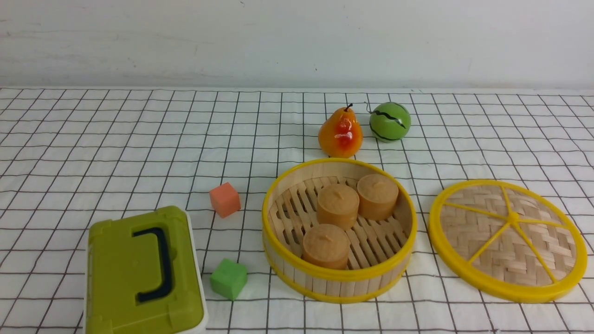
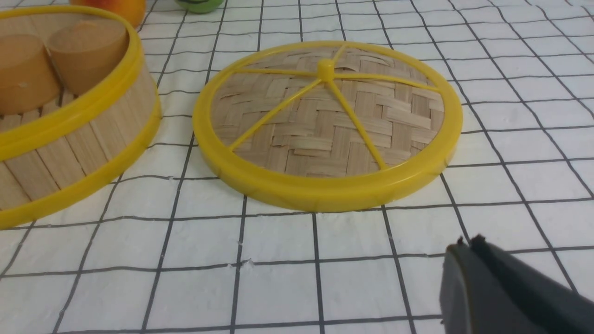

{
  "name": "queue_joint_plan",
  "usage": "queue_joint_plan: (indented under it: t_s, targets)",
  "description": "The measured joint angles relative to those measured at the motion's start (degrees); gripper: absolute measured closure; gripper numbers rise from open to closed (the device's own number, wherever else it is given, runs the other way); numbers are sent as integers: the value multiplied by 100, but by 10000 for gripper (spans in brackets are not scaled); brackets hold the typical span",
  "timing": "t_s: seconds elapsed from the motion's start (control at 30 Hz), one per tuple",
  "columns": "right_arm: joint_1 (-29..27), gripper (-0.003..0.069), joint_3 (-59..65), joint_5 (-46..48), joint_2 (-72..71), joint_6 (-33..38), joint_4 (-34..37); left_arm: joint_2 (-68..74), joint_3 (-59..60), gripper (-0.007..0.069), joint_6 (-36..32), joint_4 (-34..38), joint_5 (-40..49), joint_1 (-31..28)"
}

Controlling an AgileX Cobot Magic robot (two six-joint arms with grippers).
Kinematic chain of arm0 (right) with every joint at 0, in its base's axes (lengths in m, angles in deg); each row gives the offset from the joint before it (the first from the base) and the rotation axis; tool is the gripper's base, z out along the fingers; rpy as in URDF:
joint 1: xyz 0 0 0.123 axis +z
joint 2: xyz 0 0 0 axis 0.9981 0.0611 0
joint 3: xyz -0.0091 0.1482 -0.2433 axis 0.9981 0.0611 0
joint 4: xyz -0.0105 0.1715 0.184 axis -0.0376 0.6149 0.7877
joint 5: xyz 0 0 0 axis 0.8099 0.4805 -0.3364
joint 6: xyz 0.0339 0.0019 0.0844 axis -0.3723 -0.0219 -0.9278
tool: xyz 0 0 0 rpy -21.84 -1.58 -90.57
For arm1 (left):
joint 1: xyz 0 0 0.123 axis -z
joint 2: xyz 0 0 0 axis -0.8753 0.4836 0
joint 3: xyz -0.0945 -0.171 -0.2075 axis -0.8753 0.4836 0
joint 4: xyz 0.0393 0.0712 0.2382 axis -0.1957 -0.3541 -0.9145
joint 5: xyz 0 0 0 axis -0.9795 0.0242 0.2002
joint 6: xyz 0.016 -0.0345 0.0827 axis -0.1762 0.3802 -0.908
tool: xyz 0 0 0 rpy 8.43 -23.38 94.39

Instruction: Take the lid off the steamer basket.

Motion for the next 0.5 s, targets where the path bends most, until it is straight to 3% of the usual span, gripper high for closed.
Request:
queue_joint_plan:
  t_s: [0.5]
  targets:
    - [0, 648, 0, 0, 0, 0, 8, 0, 0, 384, 0, 0, 0, 0]
